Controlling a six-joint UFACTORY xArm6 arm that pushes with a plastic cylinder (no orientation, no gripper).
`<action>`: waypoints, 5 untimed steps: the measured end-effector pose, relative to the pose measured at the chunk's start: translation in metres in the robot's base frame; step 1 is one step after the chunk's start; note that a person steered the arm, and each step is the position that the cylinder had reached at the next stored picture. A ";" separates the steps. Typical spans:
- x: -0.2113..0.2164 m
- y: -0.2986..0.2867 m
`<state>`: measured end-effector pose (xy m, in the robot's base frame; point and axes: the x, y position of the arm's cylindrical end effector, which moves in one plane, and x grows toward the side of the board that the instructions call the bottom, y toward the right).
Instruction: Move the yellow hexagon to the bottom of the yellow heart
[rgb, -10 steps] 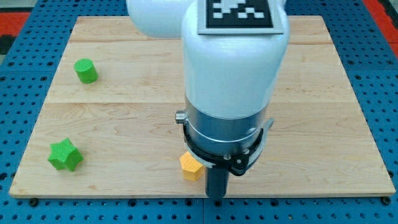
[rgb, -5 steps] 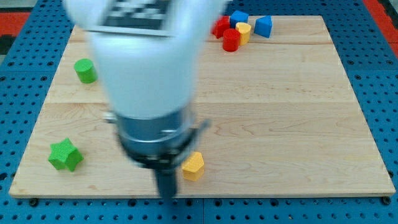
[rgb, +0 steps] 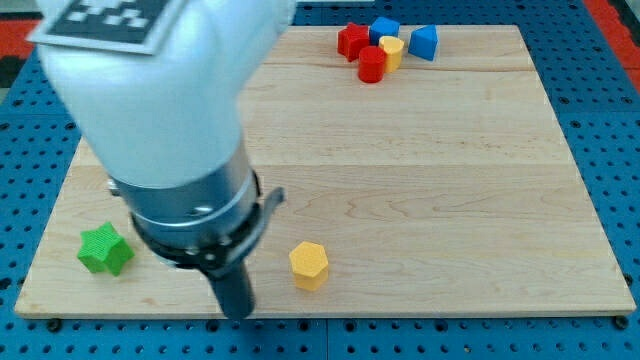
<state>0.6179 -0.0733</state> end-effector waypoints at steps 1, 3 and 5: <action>0.001 0.019; 0.000 0.026; -0.009 0.069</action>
<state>0.6093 -0.0044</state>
